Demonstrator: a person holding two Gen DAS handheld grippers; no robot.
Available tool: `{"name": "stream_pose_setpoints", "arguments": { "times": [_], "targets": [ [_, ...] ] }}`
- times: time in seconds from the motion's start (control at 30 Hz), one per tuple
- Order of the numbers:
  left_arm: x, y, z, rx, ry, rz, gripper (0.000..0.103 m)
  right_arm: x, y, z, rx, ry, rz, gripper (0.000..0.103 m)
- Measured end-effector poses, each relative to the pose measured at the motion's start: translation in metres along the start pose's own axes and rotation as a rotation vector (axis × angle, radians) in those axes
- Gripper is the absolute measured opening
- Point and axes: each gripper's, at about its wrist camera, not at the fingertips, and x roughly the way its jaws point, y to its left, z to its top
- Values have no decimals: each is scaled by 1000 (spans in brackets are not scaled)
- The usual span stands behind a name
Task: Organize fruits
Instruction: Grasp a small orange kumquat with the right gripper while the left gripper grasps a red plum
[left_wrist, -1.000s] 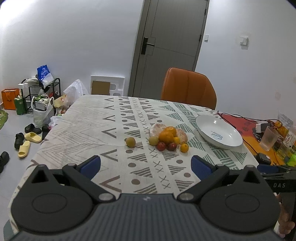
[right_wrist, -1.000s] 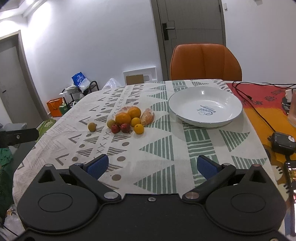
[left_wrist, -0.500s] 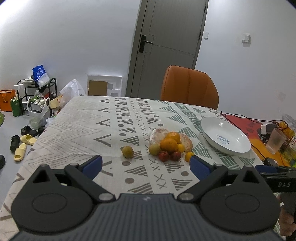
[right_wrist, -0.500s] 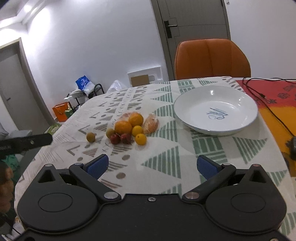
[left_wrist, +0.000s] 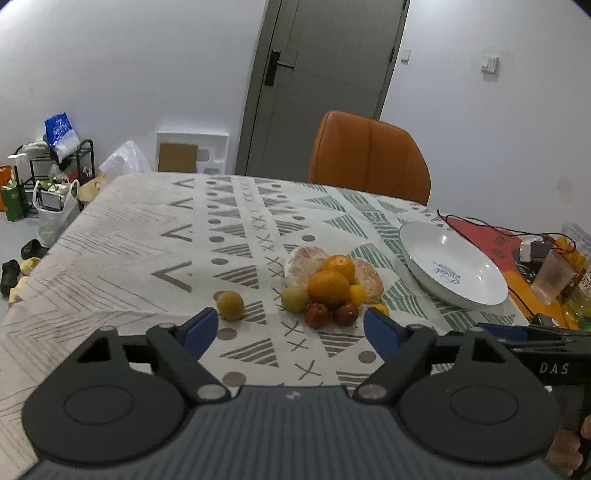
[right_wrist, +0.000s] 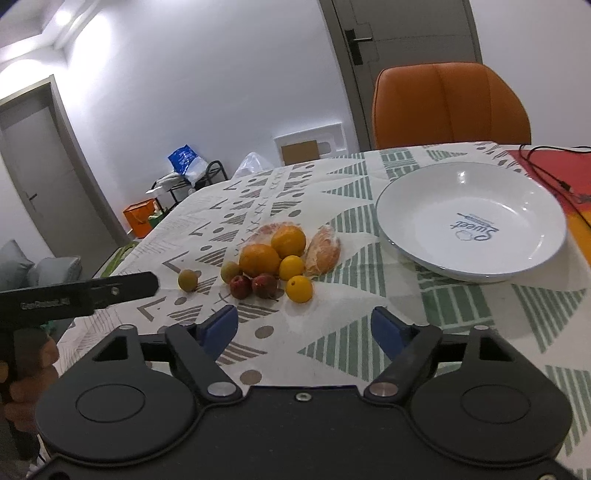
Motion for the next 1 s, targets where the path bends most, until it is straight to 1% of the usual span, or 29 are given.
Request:
{"name": "stream_pose_setpoints", "arguments": {
  "times": [0.07,0.17,0.3,0.4,0.47,0.53,0.67,0.8,0.9,0.97,1.0],
  "targets": [
    [9,0,1,3,17,-4,76,5,-2,1,-1,8,2,74],
    [20,2,1,-14,40,-13,70,13,-5,2,5,17,5,70],
    [34,1,2,-19,69,-21,63,24,-9,6,20,28,14,67],
    [45,0,3,-21,88,-30,58,33,-10,9,18,35,18,62],
    [51,-1,4,-24,103,-34,53,38,-9,10,12,41,22,57],
    [58,-2,4,-28,114,-38,51,44,-9,12,9,48,26,55],
    [68,-5,4,-27,133,-41,51,52,-9,13,9,62,40,50],
    [77,-7,4,-22,150,-44,47,59,-7,14,0,70,47,48],
    [83,-8,4,-29,157,-43,43,64,-6,16,-9,78,47,43],
    [87,-10,3,-30,167,-45,37,68,-6,17,-5,81,47,43],
    [89,-10,2,-28,171,-48,36,69,-6,17,-6,84,50,43]
  ]
}}
